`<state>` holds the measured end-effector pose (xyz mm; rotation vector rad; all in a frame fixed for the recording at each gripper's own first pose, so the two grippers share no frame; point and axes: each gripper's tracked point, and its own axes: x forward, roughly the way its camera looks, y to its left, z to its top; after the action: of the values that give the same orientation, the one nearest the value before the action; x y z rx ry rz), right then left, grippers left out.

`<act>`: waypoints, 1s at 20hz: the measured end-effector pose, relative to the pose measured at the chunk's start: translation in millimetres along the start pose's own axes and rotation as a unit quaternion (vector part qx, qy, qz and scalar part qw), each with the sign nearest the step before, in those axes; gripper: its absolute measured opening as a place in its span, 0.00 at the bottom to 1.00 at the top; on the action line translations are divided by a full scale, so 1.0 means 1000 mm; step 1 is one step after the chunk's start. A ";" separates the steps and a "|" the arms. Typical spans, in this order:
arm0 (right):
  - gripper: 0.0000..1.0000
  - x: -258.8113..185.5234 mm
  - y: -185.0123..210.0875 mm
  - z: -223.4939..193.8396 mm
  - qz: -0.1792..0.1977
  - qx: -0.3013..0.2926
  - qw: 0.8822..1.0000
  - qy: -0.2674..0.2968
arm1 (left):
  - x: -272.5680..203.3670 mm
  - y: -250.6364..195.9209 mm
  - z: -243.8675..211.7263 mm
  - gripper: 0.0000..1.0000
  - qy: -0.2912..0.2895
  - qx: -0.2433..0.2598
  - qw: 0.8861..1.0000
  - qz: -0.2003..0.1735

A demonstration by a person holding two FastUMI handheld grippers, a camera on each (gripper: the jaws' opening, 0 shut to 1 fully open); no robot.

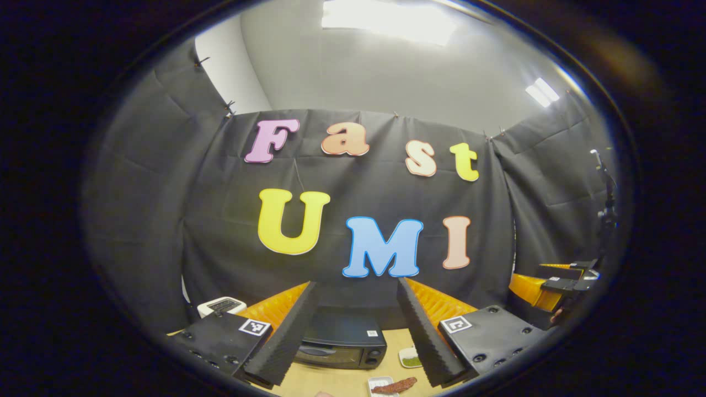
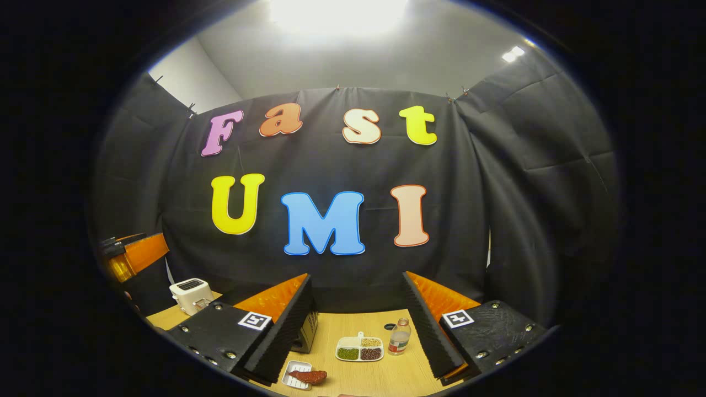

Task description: Open the electric oven with the left hand, put the food in, and close the electric oven.

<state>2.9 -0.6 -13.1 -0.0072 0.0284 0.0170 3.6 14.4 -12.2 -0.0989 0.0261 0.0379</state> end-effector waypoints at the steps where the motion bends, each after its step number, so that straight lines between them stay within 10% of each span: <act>1: 0.97 0.000 0.001 -0.001 0.002 0.000 1.000 0.002 | 0.000 0.003 0.001 0.99 -0.002 -0.001 1.000 0.001; 20: 0.93 0.007 0.031 -0.036 0.013 0.000 0.999 0.038 | 0.050 0.058 -0.105 0.99 0.090 0.040 0.995 0.014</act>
<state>8.2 29.9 -49.2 -0.0079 0.1037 0.0419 48.8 63.3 -123.4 -0.0217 0.2088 0.0560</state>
